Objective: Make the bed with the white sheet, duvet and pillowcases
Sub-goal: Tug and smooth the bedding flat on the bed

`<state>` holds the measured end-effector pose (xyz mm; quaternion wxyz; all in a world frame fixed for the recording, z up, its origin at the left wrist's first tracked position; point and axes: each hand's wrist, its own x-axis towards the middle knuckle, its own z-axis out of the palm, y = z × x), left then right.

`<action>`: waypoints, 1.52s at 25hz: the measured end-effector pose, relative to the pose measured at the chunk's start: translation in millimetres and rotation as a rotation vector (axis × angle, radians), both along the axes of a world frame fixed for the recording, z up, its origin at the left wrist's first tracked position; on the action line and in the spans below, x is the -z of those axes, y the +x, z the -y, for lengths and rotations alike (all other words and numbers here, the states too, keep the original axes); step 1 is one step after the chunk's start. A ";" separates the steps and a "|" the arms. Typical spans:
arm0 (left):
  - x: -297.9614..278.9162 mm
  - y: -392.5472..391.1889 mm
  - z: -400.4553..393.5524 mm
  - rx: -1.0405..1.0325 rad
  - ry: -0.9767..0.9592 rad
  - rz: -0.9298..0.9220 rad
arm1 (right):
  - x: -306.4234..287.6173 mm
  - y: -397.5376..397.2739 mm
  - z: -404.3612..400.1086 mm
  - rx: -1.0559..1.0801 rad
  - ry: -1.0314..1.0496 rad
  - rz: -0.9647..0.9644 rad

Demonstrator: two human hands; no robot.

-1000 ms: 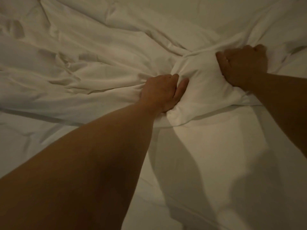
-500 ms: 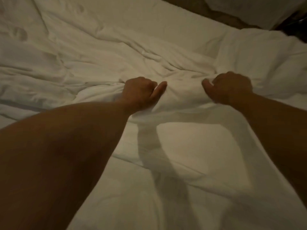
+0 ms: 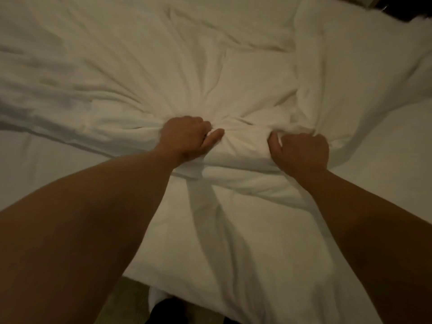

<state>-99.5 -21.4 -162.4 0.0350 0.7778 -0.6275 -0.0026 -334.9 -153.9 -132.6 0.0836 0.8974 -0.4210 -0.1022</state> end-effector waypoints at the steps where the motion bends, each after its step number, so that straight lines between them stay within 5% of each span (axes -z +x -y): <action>1: 11.9 -2.2 -2.6 0.000 0.017 0.000 | 16.8 -1.4 -4.0 0.022 0.018 0.077; 5: 40.7 -4.8 -3.6 -0.033 -0.042 0.035 | 58.6 -0.7 2.7 -0.010 -0.128 0.262; 10: 31.9 -29.1 6.3 -0.172 -0.138 0.068 | 43.3 -11.4 26.4 -0.185 -0.131 0.339; 14: -14.1 -66.6 89.0 -0.222 -0.161 -0.267 | -21.7 -19.2 121.7 -0.504 -0.149 0.331; 21: -60.9 -188.9 269.3 -0.541 -0.135 -0.753 | -52.0 -29.0 297.4 -0.347 0.066 -0.014; 30: 27.8 -213.8 303.1 -0.599 -0.077 -0.390 | 41.4 -20.0 367.1 -0.476 0.139 0.140; 38: 61.0 -201.6 320.3 -0.556 -0.005 -0.304 | 83.0 -17.3 364.3 -0.359 0.017 0.312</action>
